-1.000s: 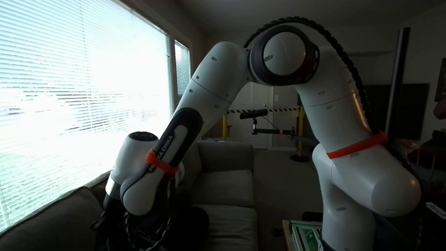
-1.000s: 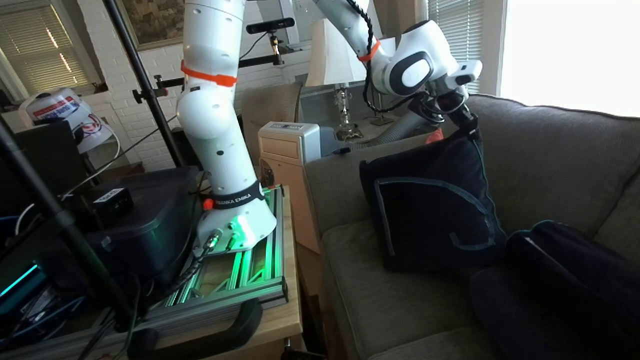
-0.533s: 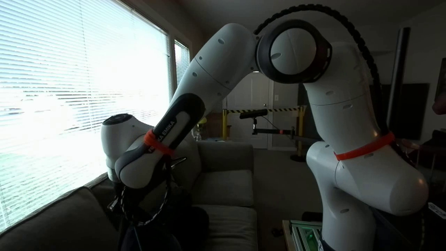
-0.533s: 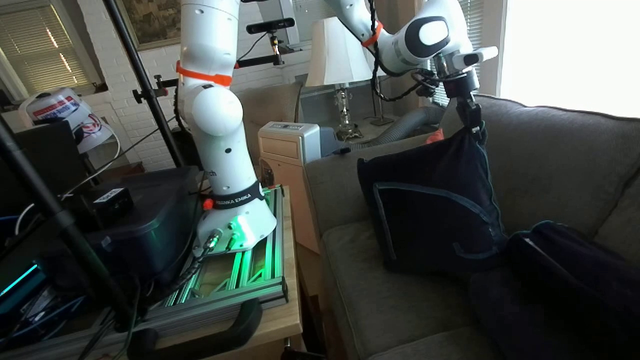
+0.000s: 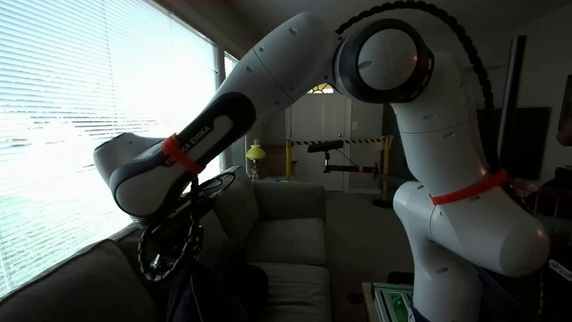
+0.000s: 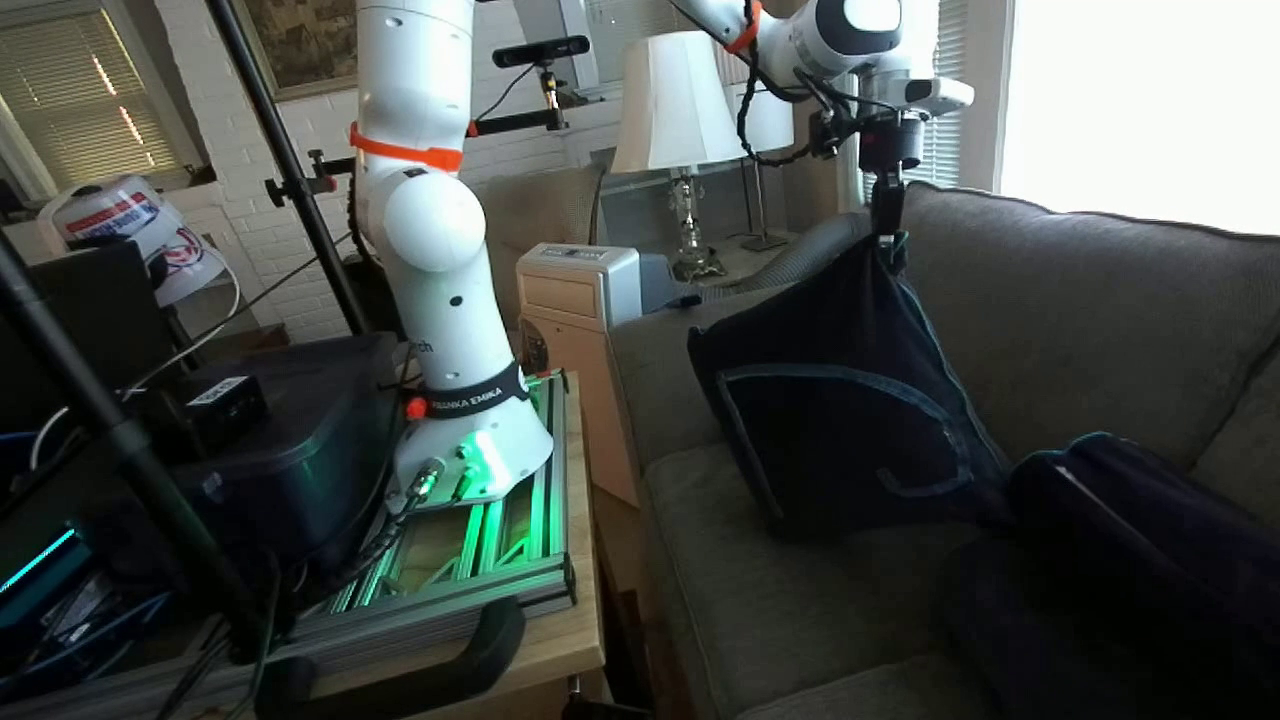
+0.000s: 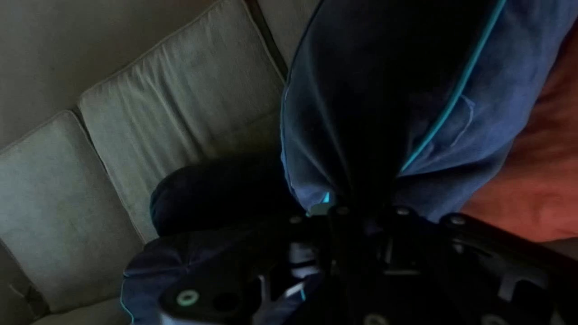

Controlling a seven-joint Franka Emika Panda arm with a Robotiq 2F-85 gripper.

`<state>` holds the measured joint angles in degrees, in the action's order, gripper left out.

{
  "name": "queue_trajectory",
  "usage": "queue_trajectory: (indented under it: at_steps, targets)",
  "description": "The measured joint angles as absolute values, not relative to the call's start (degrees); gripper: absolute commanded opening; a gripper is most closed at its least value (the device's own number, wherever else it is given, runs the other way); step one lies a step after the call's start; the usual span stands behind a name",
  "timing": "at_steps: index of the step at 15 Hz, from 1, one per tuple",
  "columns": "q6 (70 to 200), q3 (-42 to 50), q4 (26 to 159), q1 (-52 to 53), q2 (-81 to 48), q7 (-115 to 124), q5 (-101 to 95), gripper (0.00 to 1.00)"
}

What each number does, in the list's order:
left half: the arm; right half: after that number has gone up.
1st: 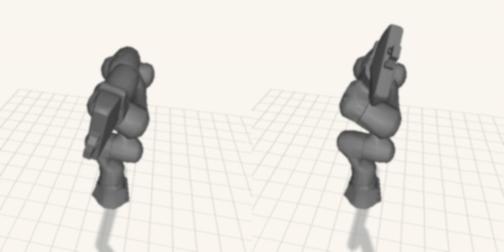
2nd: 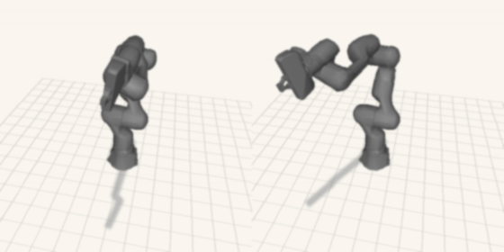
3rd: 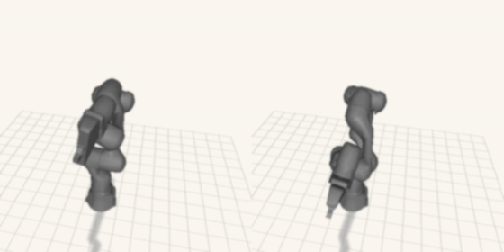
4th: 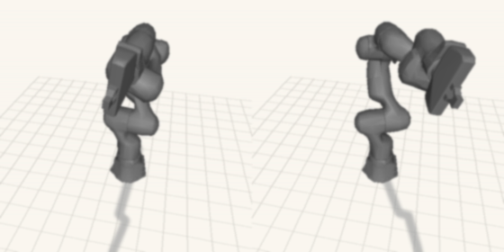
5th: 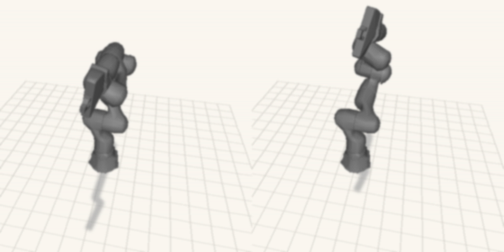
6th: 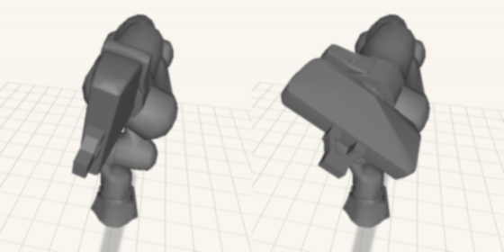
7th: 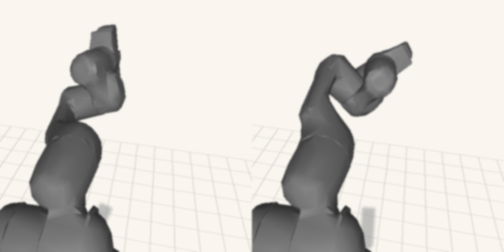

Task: Move the left black pillow to the right

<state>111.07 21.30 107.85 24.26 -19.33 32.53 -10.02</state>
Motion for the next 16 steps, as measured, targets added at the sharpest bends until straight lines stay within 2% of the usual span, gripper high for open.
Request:
queue_trajectory:
  at_steps: [7, 16]
  targets:
    - [100.1, 9.9, 100.4, 12.8, -18.3, 37.3, -9.8, 0.03]
    - [86.7, 7.1, 98.2, 10.0, -17.7, 51.3, -10.2, 0.03]
